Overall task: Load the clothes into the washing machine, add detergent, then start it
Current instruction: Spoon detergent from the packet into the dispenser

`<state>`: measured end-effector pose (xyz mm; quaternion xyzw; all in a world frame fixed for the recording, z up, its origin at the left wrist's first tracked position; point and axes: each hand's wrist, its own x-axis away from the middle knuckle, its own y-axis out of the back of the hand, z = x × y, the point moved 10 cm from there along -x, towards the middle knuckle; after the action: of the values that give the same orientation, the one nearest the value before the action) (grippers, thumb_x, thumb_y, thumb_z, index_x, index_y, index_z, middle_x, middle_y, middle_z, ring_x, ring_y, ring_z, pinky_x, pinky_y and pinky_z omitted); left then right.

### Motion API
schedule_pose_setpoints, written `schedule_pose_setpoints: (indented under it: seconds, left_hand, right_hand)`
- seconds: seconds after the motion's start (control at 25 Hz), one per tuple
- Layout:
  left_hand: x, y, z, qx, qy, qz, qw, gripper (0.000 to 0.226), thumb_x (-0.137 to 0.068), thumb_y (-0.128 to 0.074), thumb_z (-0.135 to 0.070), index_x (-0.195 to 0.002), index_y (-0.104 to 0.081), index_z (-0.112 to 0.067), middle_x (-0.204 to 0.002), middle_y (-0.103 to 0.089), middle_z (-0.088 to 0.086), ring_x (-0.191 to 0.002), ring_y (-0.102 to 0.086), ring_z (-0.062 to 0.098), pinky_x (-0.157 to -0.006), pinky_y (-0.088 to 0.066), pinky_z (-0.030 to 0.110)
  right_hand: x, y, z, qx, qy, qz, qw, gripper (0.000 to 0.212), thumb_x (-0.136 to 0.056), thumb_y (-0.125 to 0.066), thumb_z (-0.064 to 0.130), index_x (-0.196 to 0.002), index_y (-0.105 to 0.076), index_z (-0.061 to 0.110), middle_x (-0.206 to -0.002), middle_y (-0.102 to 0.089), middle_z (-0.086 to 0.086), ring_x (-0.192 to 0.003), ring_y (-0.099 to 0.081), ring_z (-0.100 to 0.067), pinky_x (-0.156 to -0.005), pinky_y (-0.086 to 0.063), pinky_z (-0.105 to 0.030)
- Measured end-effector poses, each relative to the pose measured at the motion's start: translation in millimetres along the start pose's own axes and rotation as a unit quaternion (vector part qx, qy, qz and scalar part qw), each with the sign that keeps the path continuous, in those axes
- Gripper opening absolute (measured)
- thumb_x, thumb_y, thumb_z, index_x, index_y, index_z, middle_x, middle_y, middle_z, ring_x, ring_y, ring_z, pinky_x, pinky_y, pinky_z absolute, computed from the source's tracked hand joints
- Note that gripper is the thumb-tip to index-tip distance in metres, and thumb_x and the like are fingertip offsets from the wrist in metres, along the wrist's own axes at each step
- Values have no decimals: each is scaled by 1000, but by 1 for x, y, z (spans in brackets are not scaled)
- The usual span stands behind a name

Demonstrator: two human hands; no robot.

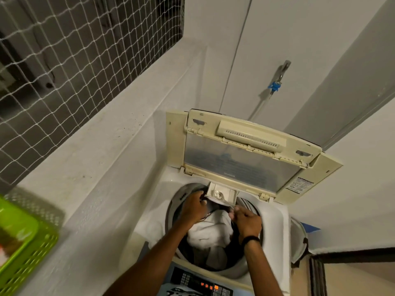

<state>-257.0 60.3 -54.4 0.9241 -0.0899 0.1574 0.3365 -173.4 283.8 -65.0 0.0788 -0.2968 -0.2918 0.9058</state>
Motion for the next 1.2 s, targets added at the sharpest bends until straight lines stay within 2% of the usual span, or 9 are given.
schedule_pose_setpoints:
  seconds: [0.16, 0.24, 0.36, 0.52, 0.72, 0.88, 1.04, 1.12, 1.2]
  left_hand:
    - [42, 59, -4, 60, -19, -86, 994, 34, -95, -57, -24, -129, -63, -17, -128, -66, 0, -118, -61, 15, -98, -45, 21]
    - [76, 101, -11, 103, -35, -141, 984, 27, -96, -57, -29, -119, -68, -19, -117, -71, -5, -105, -65, 8, -87, -48, 13]
    - [142, 171, -18, 168, -61, -223, 958, 19, -94, -61, -25, -108, -73, -21, -103, -73, -13, -91, -65, -5, -81, -51, 10]
    - [256, 266, -18, 225, -90, -370, 897, 13, -93, -64, -18, -101, -74, -20, -94, -75, -14, -87, -70, 4, -79, -56, 22]
    - [390, 345, 2, 137, -48, -555, 819, 15, -94, -65, -15, -95, -74, -27, -93, -73, -18, -88, -69, 5, -77, -53, 19]
    - [458, 376, 61, 114, 75, -670, 730, 15, -92, -67, -18, -93, -74, -31, -92, -74, -12, -80, -67, 5, -74, -53, 23]
    - [476, 392, 97, -29, 199, -650, 733, 19, -87, -71, -27, -106, -75, -27, -97, -74, 1, -78, -65, 24, -77, -51, 35]
    - [474, 394, 108, -61, 227, -629, 741, 22, -84, -75, -27, -105, -76, -26, -105, -75, 3, -90, -66, 32, -80, -50, 36]
    - [470, 395, 113, -74, 227, -620, 747, 18, -81, -78, -24, -99, -78, -25, -104, -75, 4, -91, -66, 33, -81, -49, 36]
  right_hand:
    - [34, -8, 19, -168, -37, 74, 982, 5, -84, -70, -1, -84, -73, 2, -84, -74, -10, -84, -69, -21, -74, -58, -22]
    - [64, -12, 50, -218, -31, 117, 969, 9, -84, -70, 1, -93, -74, 2, -90, -76, -9, -84, -71, -17, -73, -58, -21]
    - [116, -50, 102, -187, 4, 252, 950, 12, -90, -65, 11, -91, -76, 10, -91, -76, -5, -84, -73, -14, -71, -58, -19]
    - [200, -108, 160, -113, 53, 390, 912, 18, -90, -55, -6, -100, -70, -2, -93, -76, -13, -91, -71, -22, -74, -59, -20]
    - [332, -181, 219, -47, 194, 565, 801, 22, -83, -60, -3, -103, -67, -10, -89, -75, -22, -84, -73, -26, -69, -59, -24]
    - [415, -250, 229, 39, 322, 598, 733, 23, -83, -67, -7, -77, -78, 11, -68, -73, -9, -61, -70, -19, -58, -59, -30]
    - [479, -302, 219, 280, 641, 447, 558, 13, -78, -64, 12, -73, -76, 15, -73, -74, -5, -76, -70, -30, -70, -57, -42]
    - [494, -318, 209, 298, 611, 475, 559, 21, -73, -55, 15, -64, -74, 11, -65, -71, -10, -72, -69, -37, -68, -57, -46]
    - [489, -333, 196, 304, 509, 518, 617, 24, -77, -54, 11, -63, -74, 12, -58, -69, -6, -61, -70, -29, -60, -60, -38]
